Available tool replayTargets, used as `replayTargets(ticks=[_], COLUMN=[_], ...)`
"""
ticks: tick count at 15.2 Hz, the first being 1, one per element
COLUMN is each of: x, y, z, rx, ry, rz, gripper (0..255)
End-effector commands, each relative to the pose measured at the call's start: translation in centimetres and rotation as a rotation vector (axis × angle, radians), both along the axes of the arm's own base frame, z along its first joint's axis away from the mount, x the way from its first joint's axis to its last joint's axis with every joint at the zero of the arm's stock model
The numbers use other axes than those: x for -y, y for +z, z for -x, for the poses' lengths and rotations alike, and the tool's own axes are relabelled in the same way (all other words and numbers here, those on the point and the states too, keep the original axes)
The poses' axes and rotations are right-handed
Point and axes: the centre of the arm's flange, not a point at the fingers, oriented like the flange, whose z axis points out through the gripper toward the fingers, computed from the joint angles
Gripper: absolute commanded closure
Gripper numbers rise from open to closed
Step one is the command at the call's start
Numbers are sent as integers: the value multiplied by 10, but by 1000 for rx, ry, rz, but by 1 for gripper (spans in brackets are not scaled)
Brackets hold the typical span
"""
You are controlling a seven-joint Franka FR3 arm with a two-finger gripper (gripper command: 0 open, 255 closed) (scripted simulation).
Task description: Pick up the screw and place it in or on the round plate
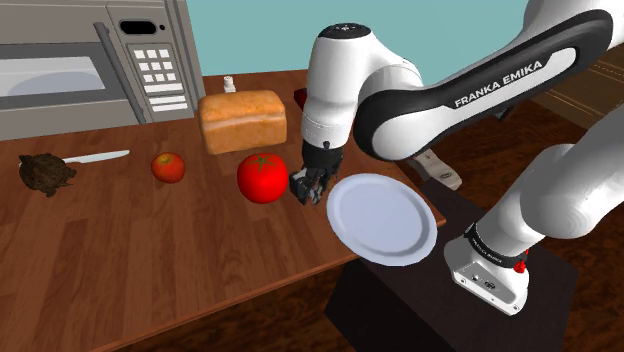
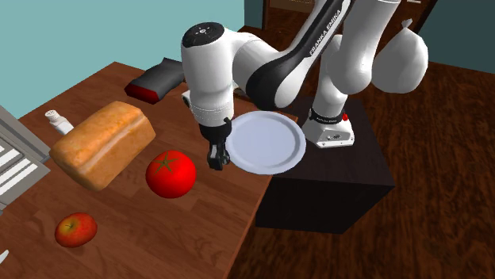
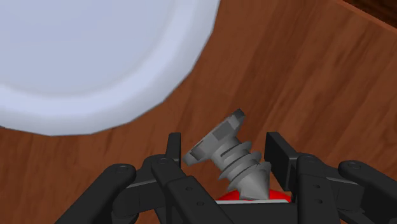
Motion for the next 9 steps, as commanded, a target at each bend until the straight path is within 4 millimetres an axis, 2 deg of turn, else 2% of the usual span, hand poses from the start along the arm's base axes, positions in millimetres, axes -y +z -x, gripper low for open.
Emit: replayTargets(ticks=[1,3,9], x=[0,0,61], y=[11,19,18], z=[0,0,51], rx=[0,0,0], ry=[0,0,0], rz=[0,0,0], gripper=[255,255,255])
